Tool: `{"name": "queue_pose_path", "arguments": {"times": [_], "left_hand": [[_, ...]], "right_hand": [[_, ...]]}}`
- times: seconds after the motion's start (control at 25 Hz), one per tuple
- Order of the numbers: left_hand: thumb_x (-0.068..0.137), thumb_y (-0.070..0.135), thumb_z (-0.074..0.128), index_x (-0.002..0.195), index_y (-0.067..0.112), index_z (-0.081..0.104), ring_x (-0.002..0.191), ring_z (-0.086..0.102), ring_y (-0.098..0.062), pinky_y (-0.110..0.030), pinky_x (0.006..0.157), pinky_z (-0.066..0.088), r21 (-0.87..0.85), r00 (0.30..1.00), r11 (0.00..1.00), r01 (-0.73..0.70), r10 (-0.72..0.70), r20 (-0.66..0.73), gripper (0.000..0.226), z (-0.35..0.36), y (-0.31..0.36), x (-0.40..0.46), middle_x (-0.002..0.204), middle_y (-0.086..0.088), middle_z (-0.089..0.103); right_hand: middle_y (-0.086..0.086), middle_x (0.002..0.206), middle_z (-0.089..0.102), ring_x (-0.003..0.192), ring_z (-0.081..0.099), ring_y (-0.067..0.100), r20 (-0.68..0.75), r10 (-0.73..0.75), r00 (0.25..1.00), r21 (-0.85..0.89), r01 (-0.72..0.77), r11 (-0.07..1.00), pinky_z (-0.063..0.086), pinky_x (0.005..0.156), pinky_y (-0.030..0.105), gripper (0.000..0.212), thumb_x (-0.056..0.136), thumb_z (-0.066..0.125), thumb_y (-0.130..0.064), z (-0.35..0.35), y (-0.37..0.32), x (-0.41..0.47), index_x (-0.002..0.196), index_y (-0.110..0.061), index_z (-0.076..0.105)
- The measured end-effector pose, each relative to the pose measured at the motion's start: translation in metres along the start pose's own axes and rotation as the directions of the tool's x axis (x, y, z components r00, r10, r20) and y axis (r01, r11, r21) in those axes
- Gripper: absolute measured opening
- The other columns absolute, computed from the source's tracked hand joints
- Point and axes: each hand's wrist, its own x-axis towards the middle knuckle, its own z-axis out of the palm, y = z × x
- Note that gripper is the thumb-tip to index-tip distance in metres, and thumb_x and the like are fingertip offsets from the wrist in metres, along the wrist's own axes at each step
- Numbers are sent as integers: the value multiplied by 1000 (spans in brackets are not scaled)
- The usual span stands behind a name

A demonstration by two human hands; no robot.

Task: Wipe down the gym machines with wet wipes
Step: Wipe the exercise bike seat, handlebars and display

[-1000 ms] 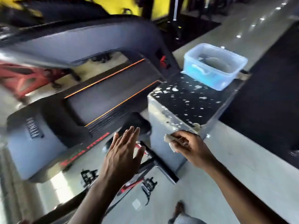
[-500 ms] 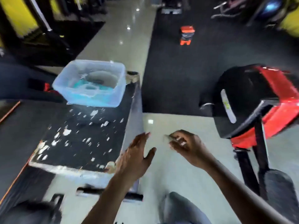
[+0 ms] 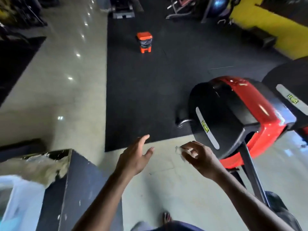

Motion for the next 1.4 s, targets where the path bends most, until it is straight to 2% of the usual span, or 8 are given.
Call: {"name": "queue_pose_path", "arguments": {"times": [0.12, 0.24, 0.44, 0.56, 0.88, 1.12, 1.28, 1.4], "left_hand": [[91, 71, 48, 152, 41, 40, 137, 52, -11, -40, 110, 46, -32, 998, 998, 60, -59, 26, 68, -21, -21, 83, 153, 15, 50], [101, 51, 56, 153, 32, 43, 138, 52, -14, -34, 110, 43, -31, 988, 988, 152, -150, 47, 57, -39, -62, 179, 153, 7, 52], [103, 40, 58, 151, 23, 48, 132, 58, -20, -31, 105, 46, -77, 962, 966, 245, -233, 141, 52, -86, -109, 344, 149, -2, 57], [103, 40, 59, 148, 24, 51, 129, 59, -17, -29, 101, 47, -55, 966, 976, 211, -200, 163, 49, -125, -112, 445, 146, -1, 59], [100, 30, 66, 137, 20, 59, 110, 65, -12, -33, 101, 51, -124, 971, 980, 152, -125, 202, 39, -171, -118, 768, 133, -2, 64], [98, 37, 67, 134, 25, 62, 107, 68, -9, -36, 98, 54, -6, 965, 990, 143, -138, 223, 38, -233, -101, 1003, 128, 6, 67], [98, 32, 69, 132, 25, 64, 103, 69, -4, -33, 97, 56, -128, 985, 980, 155, -142, 101, 35, -288, -99, 1137, 125, 6, 69], [100, 37, 66, 137, 27, 60, 111, 64, -2, -25, 97, 52, -160, 985, 975, 151, -134, 112, 39, -317, -122, 1241, 131, 13, 62]], "right_hand": [[-17, 95, 68, 86, 61, -3, -35, 15, 999, -2, -15, 1000, 40, 70, 8, 11, 93, 69, -26, -1, 8, 106, 102, -32, 71], [-16, 94, 68, 86, 61, 0, -29, 54, 998, -2, -54, 999, 39, 71, 9, 13, 92, 70, -26, 19, 15, 221, 104, -30, 73], [-13, 87, 69, 84, 66, 7, 18, 97, 995, -39, -96, 995, 46, 69, 13, 8, 92, 71, -37, 35, 4, 410, 95, -29, 72], [-13, 85, 69, 79, 65, 4, 2, 84, 996, -59, -84, 995, 51, 71, 26, 11, 91, 70, -40, 18, -11, 508, 89, -29, 71], [-7, 80, 61, 78, 61, 5, -206, 241, 948, 75, -231, 970, 43, 68, 14, 24, 86, 79, -34, -12, 45, 754, 74, -44, 61], [-11, 76, 63, 78, 61, 3, -132, 255, 958, 75, -247, 966, 44, 68, 18, 28, 86, 80, -38, -64, 46, 993, 69, -43, 59], [-14, 82, 66, 77, 62, 2, -46, 175, 983, -10, -176, 984, 44, 71, 13, 16, 88, 77, -45, -97, 25, 1167, 79, -41, 63], [-16, 87, 69, 80, 63, -3, -9, 121, 993, -1, -121, 993, 45, 68, 10, 12, 89, 73, -46, -100, 8, 1301, 91, -34, 72]]}}
